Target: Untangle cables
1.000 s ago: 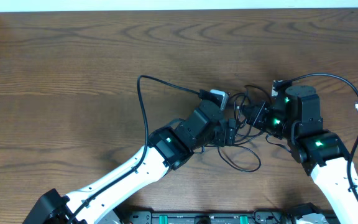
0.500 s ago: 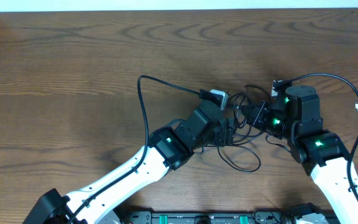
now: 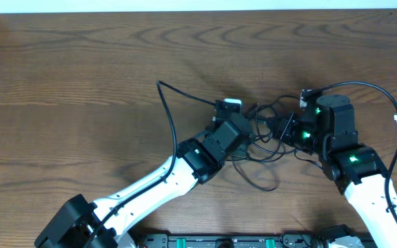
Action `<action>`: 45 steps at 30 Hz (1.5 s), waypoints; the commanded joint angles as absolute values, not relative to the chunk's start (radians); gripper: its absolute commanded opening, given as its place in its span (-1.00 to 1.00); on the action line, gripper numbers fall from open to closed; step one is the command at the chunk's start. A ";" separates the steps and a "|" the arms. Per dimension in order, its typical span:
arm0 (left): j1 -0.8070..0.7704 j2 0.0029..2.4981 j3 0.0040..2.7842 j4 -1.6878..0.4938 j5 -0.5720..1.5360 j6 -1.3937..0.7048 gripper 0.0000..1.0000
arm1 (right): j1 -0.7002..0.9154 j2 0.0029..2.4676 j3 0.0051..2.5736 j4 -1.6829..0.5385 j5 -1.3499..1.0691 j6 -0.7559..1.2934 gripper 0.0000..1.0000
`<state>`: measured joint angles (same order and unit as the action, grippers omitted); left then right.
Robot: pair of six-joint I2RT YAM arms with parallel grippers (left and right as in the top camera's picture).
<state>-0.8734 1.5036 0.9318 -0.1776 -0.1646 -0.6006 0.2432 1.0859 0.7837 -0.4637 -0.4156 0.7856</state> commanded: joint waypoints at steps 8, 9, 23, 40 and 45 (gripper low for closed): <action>-0.738 1.401 0.946 -0.472 -0.743 -0.720 -0.85 | 0.235 1.085 0.791 -0.506 -0.311 0.780 -0.98; -0.709 1.370 0.946 -0.498 -0.759 -0.720 -0.85 | 0.235 1.085 0.791 -0.526 -0.271 0.775 -0.98; -0.274 0.962 0.946 -0.573 -0.733 -0.715 -0.85 | 0.128 1.085 0.791 -0.745 0.055 0.767 -0.98; 0.129 0.941 0.946 -0.598 -0.652 -0.716 -0.85 | -0.113 1.085 0.791 -0.801 0.058 0.630 -0.98; 0.290 0.968 0.946 -0.598 -0.516 -0.771 -0.85 | -0.125 1.085 0.791 -0.801 0.059 0.630 -0.98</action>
